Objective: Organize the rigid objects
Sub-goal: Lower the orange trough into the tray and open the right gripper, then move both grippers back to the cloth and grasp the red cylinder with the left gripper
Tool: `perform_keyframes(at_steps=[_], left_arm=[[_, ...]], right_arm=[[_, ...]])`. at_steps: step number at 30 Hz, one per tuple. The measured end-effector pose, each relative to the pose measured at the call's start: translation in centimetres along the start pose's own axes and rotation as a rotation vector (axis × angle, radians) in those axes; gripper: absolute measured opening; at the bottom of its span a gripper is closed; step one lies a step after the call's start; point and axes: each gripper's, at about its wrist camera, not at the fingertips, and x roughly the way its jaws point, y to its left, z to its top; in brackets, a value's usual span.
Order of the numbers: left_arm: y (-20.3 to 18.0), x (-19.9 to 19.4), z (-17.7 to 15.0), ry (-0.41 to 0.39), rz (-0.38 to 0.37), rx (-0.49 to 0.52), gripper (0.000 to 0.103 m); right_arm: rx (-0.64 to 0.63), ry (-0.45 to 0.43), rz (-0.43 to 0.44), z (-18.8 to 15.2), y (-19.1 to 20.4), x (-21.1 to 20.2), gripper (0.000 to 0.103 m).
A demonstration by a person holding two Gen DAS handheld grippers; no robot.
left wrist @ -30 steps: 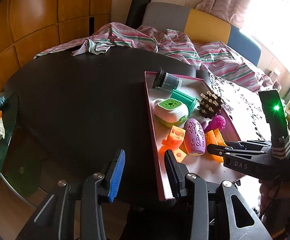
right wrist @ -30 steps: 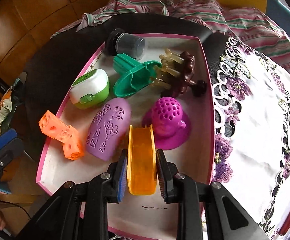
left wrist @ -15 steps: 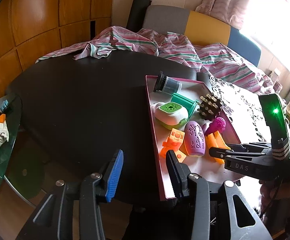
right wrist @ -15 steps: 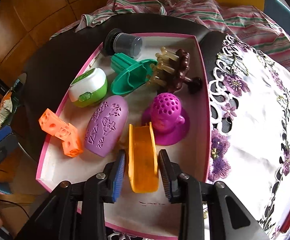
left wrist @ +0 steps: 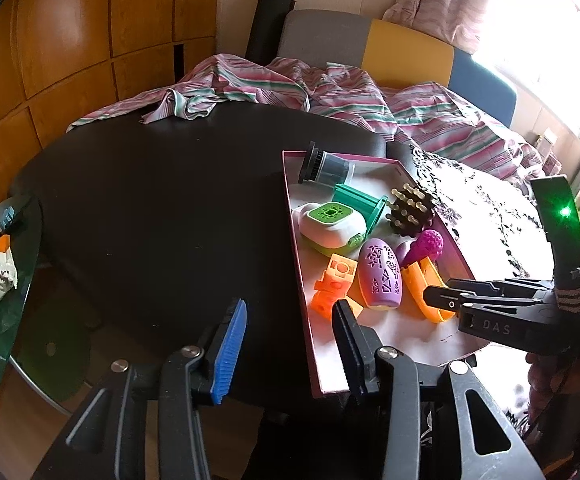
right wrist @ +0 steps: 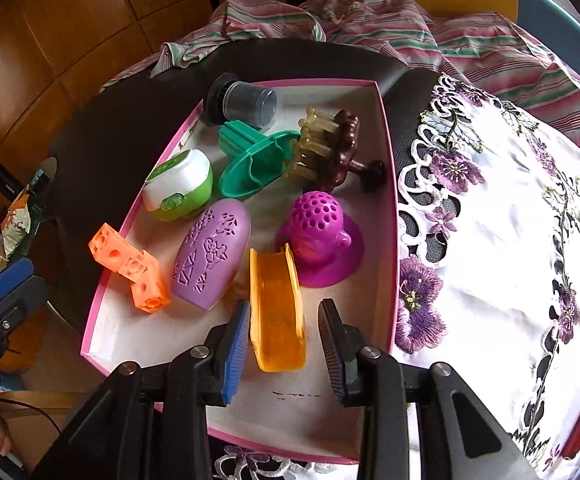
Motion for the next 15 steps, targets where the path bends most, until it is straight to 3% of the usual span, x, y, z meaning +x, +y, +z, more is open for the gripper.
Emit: perform_keyframes(at_steps=[6,15], left_arm=[[-0.7,-0.2,0.1,-0.008,-0.004,0.02,0.052],[-2.4,-0.3,0.3,-0.009,-0.02,0.065,0.052]], right_arm=[[-0.005,-0.052,0.007,0.0,-0.5,-1.9,0.034],[0.06,-0.115,-0.018,-0.2,-3.8,-5.5,0.034]])
